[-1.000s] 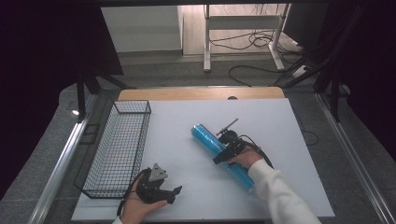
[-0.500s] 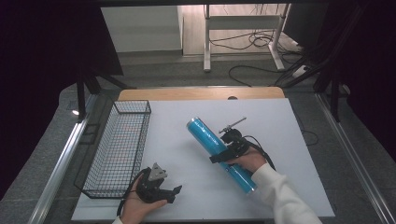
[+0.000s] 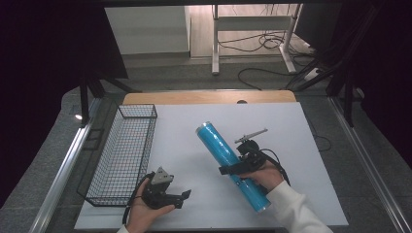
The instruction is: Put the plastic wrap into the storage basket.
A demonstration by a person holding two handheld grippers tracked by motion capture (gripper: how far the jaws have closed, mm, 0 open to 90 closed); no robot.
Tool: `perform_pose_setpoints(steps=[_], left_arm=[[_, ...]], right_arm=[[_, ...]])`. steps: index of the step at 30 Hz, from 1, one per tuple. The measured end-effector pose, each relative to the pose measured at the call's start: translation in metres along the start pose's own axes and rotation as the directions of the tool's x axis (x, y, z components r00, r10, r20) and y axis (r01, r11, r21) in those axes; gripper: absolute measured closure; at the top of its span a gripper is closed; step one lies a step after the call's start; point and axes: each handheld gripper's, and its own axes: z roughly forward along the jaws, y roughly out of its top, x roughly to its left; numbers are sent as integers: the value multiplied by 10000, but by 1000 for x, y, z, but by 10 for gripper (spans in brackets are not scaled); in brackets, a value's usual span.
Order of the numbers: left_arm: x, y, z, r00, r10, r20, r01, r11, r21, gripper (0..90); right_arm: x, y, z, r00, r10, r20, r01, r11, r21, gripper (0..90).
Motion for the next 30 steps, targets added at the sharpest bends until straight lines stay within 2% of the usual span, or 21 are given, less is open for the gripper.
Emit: perform_pose_setpoints(steps=[2, 6, 8, 11, 13, 14, 16, 17, 18, 19, 20, 21, 22, 25, 26, 27, 29, 30], left_arm=[[1, 5, -2, 9979, -486, 438, 500, 9983, -313, 159], [2, 13, -3, 9899, -999, 1009, 1079, 9912, -767, 130], [2, 19, -3, 9797, -1346, 1486, 1511, 9828, -1060, 114], [4, 29, 1, 9520, -1730, 2523, 2113, 9683, -1332, 90], [4, 33, 4, 9412, -1774, 2876, 2229, 9656, -1341, 76], [5, 35, 7, 9318, -1846, 3125, 2352, 9629, -1325, 76], [7, 39, 15, 8997, -2178, 3782, 2819, 9516, -1226, 67], [7, 40, 16, 8940, -2222, 3892, 2888, 9497, -1210, 65], [7, 42, 19, 8851, -2266, 4065, 2982, 9467, -1215, 64], [8, 46, 24, 8687, -2317, 4379, 3133, 9416, -1232, 65], [8, 46, 24, 8687, -2317, 4379, 3133, 9416, -1232, 65], [8, 49, 26, 8584, -2371, 4549, 3239, 9382, -1221, 67], [9, 51, 28, 8527, -2424, 4628, 3330, 9348, -1238, 67], [13, 55, 34, 8188, -2751, 5038, 3804, 9174, -1173, 84], [14, 57, 36, 8119, -2912, 5060, 4004, 9085, -1197, 94], [14, 58, 37, 8085, -2955, 5090, 4080, 9047, -1229, 119], [16, 59, 39, 7950, -3002, 5271, 4225, 8976, -1261, 121], [16, 60, 39, 7923, -3014, 5305, 4261, 8957, -1275, 121]], right_arm=[[1, -4, -2, 10000, 61, -61, -61, 10000, -74, 313], [4, -12, -2, 9995, 126, -306, -133, 9996, -231, 314], [6, -15, -1, 9992, 69, -406, -81, 9996, -286, 313], [10, -18, -1, 9989, 21, -471, -37, 9994, -343, 313], [13, -20, -1, 9983, -26, -574, 1, 9990, -444, 313], [13, -20, -1, 9983, -26, -574, 1, 9990, -444, 313], [15, -21, 0, 9979, -59, -646, 26, 9987, -516, 313], [16, -22, 0, 9976, -64, -687, 24, 9984, -572, 313], [16, -22, 0, 9976, -46, -696, 5, 9983, -591, 313], [18, -22, 1, 9973, -42, -727, -7, 9978, -667, 313], [18, -22, 1, 9973, -42, -727, -7, 9978, -667, 313], [20, -22, 2, 9971, -42, -757, -15, 9972, -752, 314], [20, -22, 2, 9971, -42, -757, -15, 9972, -752, 314], [23, -22, 5, 9965, -35, -839, -39, 9961, -880, 314], [24, -21, 6, 9965, -30, -835, -48, 9957, -923, 313], [26, -21, 8, 9970, -37, -775, -42, 9948, -1020, 314], [28, -20, 10, 9966, -13, -820, -73, 9945, -1049, 313], [28, -20, 10, 9966, -13, -820, -73, 9945, -1049, 313]])
